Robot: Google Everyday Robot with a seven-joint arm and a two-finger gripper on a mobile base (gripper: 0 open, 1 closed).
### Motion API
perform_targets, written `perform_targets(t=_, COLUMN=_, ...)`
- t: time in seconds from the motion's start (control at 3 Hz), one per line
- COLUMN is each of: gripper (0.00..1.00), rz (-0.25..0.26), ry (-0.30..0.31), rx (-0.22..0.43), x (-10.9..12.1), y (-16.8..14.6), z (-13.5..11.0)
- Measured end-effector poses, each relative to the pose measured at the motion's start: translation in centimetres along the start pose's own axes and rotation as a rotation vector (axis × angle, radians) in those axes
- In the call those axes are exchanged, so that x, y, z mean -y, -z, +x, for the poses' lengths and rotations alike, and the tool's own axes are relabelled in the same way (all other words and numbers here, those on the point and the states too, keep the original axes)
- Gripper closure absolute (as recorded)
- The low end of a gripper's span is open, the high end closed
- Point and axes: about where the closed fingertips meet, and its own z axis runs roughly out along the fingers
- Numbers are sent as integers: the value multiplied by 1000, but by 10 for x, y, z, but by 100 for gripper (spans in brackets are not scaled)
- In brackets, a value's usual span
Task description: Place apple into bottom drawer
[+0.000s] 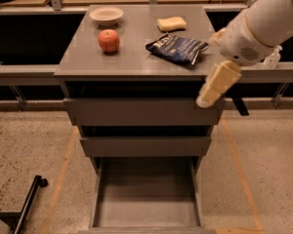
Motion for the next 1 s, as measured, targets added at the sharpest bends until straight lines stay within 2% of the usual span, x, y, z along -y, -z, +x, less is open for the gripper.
perform_targets(t=0.33, gripper=0, rz=10, ry=11, rx=97, x=29, y=-35, z=-29)
perform_targets(t=0.67, gripper=0, rz=15, ry=-16, rx=196, x=67, y=-82, z=-56)
perform_targets(t=1.0, gripper=0, rz=15, ry=-15, rx=196, x=67, y=-82, z=-56)
